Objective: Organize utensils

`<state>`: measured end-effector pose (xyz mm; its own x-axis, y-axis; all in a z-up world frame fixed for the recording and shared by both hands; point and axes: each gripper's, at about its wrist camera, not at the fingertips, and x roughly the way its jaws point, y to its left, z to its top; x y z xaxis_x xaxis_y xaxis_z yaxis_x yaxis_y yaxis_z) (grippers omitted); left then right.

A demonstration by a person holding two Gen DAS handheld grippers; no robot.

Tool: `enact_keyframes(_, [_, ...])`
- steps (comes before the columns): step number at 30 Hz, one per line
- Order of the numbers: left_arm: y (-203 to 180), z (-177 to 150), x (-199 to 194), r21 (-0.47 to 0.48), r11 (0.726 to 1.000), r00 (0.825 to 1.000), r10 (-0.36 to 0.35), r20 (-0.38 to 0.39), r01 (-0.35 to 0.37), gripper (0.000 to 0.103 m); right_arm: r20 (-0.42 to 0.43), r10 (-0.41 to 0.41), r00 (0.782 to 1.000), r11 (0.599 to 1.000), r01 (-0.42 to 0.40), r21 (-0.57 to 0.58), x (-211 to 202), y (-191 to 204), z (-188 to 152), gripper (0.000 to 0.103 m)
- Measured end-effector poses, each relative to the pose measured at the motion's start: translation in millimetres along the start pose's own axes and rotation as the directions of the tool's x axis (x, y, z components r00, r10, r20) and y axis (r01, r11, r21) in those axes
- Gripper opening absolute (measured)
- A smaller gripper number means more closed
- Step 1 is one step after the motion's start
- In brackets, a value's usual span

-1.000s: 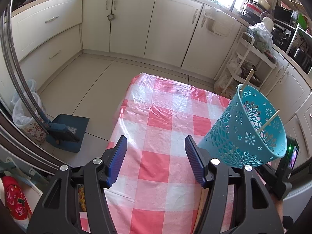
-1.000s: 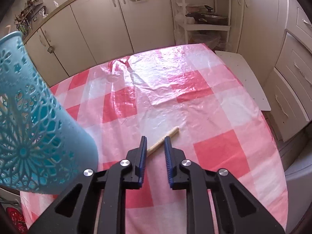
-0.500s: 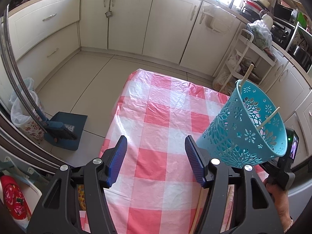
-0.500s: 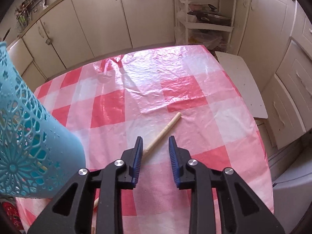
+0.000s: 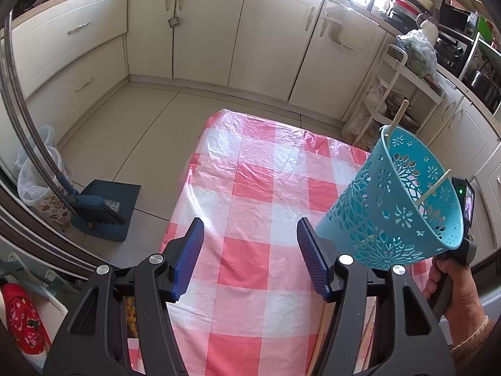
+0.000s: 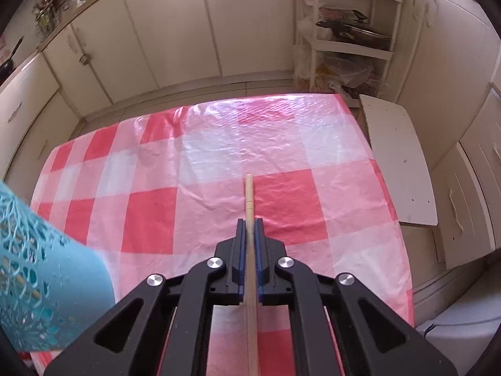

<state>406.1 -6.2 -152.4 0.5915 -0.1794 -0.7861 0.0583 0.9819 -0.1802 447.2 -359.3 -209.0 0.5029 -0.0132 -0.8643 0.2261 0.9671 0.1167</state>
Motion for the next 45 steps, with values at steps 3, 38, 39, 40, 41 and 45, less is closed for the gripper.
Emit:
enact_keyframes(3, [1,0,-1,-0.002,1.0,1.0,-0.003,0.0,0.003,0.059,-0.052,0.011,0.999,0.992,-0.017,-0.127,-10,14,-15,0.006])
enact_keyframes(38, [11,3,-4,-0.03,1.0,1.0,-0.002,0.006,0.002,0.059,0.598,0.267,0.755,0.955,-0.29,-0.061,-174,114,-2,0.008])
enact_keyframes(39, [11,3,-4,-0.028,1.0,1.0,-0.002,0.006,0.002,0.059,0.566,0.279,0.776,0.955,-0.285,-0.08,-170,112,-7,0.018])
enact_keyframes(40, [10,2,-4,-0.024,1.0,1.0,-0.001,0.007,0.001,0.059,0.542,0.283,0.792,0.956,-0.278,-0.093,-169,111,-13,0.025])
enact_keyframes(41, [9,2,-4,-0.02,1.0,1.0,0.001,0.008,-0.001,0.059,0.54,0.285,0.792,0.956,-0.279,-0.096,-171,107,-19,0.032])
enact_keyframes(45, [11,-1,-2,-0.016,1.0,1.0,0.016,0.005,-0.016,0.059,0.561,0.289,0.776,0.954,-0.278,-0.108,-201,85,-53,0.037])
